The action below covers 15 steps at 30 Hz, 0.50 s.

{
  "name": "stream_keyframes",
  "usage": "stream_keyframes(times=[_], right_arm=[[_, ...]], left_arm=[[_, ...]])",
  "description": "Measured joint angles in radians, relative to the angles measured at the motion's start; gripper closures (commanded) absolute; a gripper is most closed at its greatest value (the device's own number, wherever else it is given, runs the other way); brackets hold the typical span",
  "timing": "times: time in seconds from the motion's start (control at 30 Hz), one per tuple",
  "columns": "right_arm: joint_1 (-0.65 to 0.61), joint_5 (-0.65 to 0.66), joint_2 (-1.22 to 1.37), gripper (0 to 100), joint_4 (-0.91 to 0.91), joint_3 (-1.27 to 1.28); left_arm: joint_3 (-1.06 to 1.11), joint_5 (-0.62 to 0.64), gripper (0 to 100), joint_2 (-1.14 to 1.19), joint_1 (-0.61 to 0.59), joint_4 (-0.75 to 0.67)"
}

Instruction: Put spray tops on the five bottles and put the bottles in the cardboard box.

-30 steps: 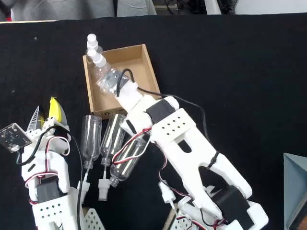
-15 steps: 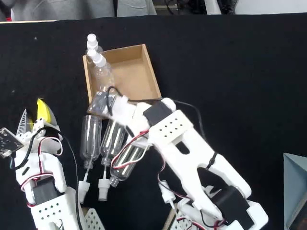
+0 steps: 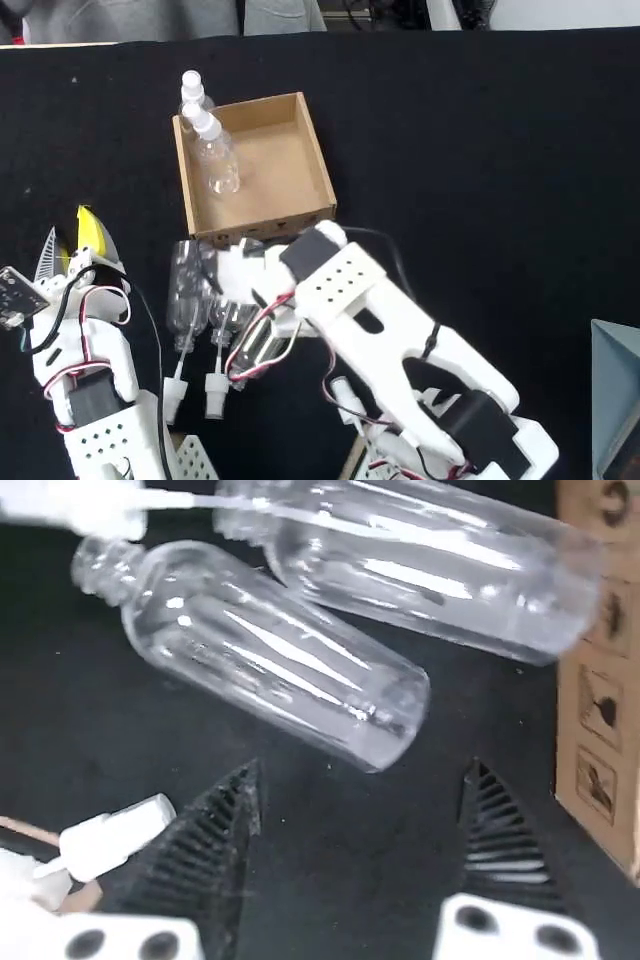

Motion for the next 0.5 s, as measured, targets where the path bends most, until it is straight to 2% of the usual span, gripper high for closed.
stream_keyframes(times=[0.2,0.5], right_arm=[[-0.066,0.051,-0.009,73.3,-0.003,0.058],[-0.141,0.06,-0.009,73.3,-0.121,0.149]], left_arm=[[0.0,0.0,85,0.0,0.0,0.0],[0.0,0.0,85,0.0,0.0,0.0]])
